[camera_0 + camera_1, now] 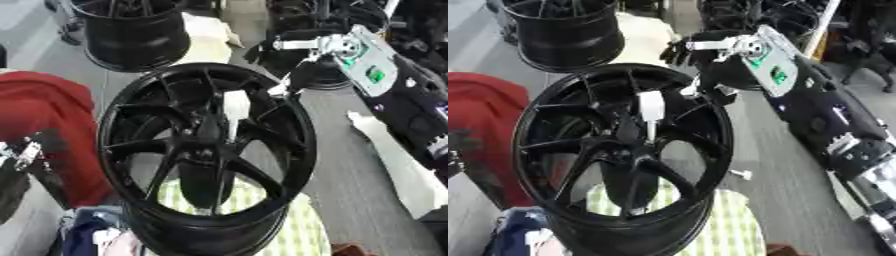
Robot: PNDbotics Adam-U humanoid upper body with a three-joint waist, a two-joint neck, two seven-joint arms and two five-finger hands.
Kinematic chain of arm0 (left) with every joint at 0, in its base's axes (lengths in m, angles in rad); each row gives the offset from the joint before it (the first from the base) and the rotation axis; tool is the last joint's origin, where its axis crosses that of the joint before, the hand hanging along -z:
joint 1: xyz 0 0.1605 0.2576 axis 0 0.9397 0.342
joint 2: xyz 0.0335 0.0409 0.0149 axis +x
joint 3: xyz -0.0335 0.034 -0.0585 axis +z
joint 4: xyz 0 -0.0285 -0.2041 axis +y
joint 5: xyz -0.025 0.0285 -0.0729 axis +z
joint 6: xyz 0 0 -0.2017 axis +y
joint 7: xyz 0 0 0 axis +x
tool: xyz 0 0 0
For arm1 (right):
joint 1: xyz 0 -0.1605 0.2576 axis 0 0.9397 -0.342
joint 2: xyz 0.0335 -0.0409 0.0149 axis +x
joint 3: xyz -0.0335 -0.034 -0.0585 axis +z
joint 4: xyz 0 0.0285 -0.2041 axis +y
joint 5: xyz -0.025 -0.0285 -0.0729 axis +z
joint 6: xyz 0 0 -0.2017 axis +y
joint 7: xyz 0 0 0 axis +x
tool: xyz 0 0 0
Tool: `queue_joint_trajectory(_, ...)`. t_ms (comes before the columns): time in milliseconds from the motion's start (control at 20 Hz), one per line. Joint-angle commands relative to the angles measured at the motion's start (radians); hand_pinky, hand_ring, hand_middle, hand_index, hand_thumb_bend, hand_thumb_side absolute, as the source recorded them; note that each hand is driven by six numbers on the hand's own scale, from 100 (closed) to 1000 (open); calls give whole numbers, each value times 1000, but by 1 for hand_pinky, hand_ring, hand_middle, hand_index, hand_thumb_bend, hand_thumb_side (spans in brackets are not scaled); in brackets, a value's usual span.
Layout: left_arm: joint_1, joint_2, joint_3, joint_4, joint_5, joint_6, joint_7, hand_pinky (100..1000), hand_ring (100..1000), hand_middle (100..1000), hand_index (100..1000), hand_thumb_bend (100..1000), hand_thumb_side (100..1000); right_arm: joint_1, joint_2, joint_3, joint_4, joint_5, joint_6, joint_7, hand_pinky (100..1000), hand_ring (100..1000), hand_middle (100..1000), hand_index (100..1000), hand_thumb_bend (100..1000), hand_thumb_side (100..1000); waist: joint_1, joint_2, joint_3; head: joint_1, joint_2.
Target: Pull the pin out of the wheel hub.
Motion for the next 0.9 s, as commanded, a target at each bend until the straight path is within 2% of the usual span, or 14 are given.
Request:
queue_joint_trajectory(50, -6, 8, 3, -13, -2, -2, 0, 661, 776, 687, 820, 100, 595, -29, -16, -31, -14, -13, 1, 65, 829, 873, 867, 945, 374, 382, 6, -13, -1, 3, -2)
queue_joint_trajectory(400, -9, 7, 1, -12, -2, -2, -2, 661, 776, 687, 819, 100, 595, -27, 20, -5, 2, -7, 4, 73, 817, 858, 845, 936, 370, 393, 7, -12, 4, -2, -2)
queue_joint_trajectory(500, -9, 6, 1, -12, -2, -2, -3, 661, 777, 688, 819, 100, 596, -27, 33, -4, 13, 5, 3, 73, 817, 857, 842, 933, 349, 421, 7, -12, 7, -3, -2)
queue_joint_trajectory(900, -11, 5, -1, -12, -1, -2, -3, 661, 777, 687, 820, 100, 595, -24, 63, 12, 34, 35, -18, 73, 814, 852, 810, 919, 343, 426, 8, -12, 12, -5, -2)
